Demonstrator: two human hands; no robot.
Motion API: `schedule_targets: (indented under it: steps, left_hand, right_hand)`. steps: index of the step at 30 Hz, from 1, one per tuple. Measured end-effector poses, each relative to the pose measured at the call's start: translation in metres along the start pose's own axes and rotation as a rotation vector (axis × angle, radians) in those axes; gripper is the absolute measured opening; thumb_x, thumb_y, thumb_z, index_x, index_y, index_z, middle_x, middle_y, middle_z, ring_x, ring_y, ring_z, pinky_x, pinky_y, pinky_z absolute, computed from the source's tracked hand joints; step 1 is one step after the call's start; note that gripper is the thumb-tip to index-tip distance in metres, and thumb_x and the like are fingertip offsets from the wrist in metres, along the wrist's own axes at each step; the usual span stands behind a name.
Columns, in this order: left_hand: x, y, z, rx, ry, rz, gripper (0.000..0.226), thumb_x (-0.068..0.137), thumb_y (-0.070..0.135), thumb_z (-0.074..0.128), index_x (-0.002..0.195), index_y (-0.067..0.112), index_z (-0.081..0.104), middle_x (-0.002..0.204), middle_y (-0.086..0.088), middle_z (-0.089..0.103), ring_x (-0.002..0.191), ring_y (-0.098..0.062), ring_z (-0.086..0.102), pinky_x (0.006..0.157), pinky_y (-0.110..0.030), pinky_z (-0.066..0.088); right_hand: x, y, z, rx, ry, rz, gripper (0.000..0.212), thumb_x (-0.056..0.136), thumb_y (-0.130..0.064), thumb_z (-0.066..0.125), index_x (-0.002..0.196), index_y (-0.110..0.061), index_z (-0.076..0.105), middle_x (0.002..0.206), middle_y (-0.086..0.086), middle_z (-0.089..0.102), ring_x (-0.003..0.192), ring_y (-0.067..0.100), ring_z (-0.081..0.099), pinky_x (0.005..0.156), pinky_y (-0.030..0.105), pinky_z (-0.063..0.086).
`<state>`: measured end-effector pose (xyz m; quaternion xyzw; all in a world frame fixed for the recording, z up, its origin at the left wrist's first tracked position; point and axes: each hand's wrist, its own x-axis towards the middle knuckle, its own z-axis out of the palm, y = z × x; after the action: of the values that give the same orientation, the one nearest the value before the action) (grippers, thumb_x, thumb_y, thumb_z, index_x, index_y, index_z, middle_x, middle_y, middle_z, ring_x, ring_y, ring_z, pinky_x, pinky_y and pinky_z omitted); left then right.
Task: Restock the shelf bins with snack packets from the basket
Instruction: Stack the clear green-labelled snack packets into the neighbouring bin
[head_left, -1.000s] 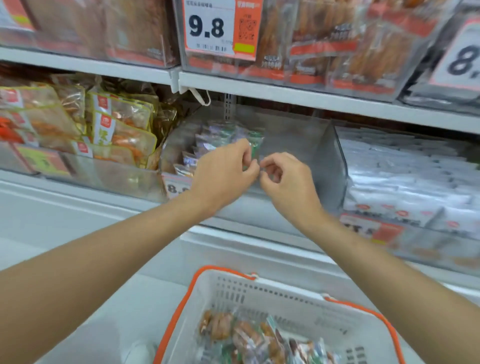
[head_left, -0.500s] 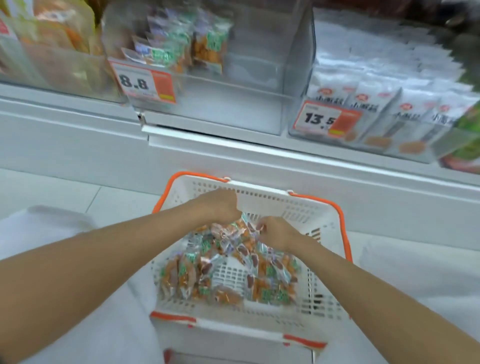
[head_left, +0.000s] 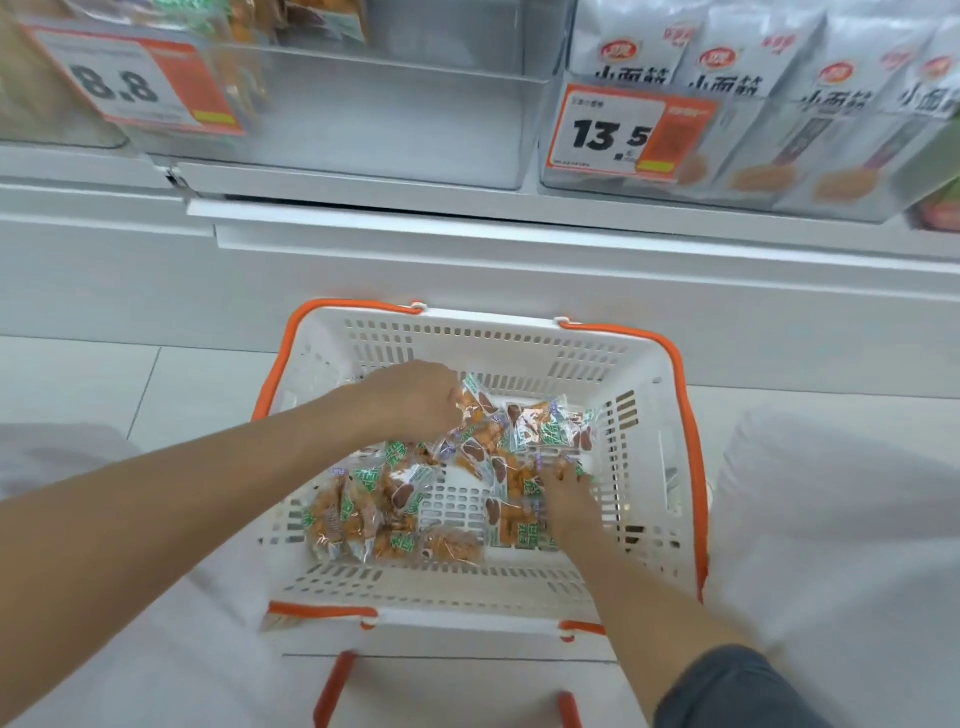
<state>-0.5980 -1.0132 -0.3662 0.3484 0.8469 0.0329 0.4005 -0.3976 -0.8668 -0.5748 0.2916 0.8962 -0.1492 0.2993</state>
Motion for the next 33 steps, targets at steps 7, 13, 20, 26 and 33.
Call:
schedule_targets:
  steps: [7,13,20,26,33]
  left_hand:
    - [0.004,-0.002,-0.008,-0.081,0.051,0.017,0.013,0.090,0.028,0.052,0.080,0.019,0.050,0.086,-0.002,0.045,0.074,-0.019,0.042,0.068,-0.033,0.036]
    - [-0.021,0.001,-0.024,-0.426,0.120,-0.088,0.025,0.097,0.029,0.047,0.088,0.007,0.055,0.091,-0.012,0.055,0.069,-0.023,0.050,0.070,-0.034,0.047]
    - [-0.063,0.025,-0.043,-1.244,-0.086,-0.272,0.078,0.092,0.073,0.024,0.121,0.009,0.057,0.123,-0.014,0.058,0.102,-0.032,0.065,0.078,-0.041,0.057]
    - [-0.054,0.033,-0.042,-1.354,0.254,-0.202,0.034,0.100,0.043,0.048,0.099,0.012,0.064,0.085,-0.001,0.051,0.076,-0.010,0.051,0.076,-0.033,0.060]
    - [-0.051,0.067,-0.026,-1.131,0.584,0.141,0.045,0.104,0.050,0.024,0.112,0.020,0.056,0.095,0.014,0.062,0.076,0.002,0.061,0.065,-0.015,0.044]
  right_hand:
    - [-0.007,-0.014,-0.045,0.167,0.062,0.026,0.040,0.086,0.005,0.057,0.122,-0.011,0.063,0.106,0.008,0.068,0.091,0.022,0.065,0.079,0.033,0.055]
    - [-0.042,-0.052,-0.141,0.192,0.094,-0.224,0.048,0.090,0.004,0.055,0.133,-0.016,0.060,0.128,0.008,0.064,0.104,0.024,0.065,0.091,0.033,0.054]
    - [-0.140,-0.098,-0.230,0.479,0.399,-0.608,0.065,0.092,-0.014,0.065,0.146,-0.034,0.035,0.124,-0.008,0.063,0.089,0.011,0.064,0.085,0.027,0.052]
    - [-0.138,-0.109,-0.237,0.874,0.585,-0.536,0.050,0.091,-0.016,0.062,0.137,-0.026,0.045,0.126,-0.009,0.054,0.112,0.004,0.053,0.094,0.019,0.045]
    - [-0.111,-0.126,-0.247,1.056,0.406,-0.200,0.080,0.089,-0.074,0.016,0.105,-0.013,0.065,0.092,0.007,0.068,0.089,0.023,0.065,0.086,0.046,0.053]
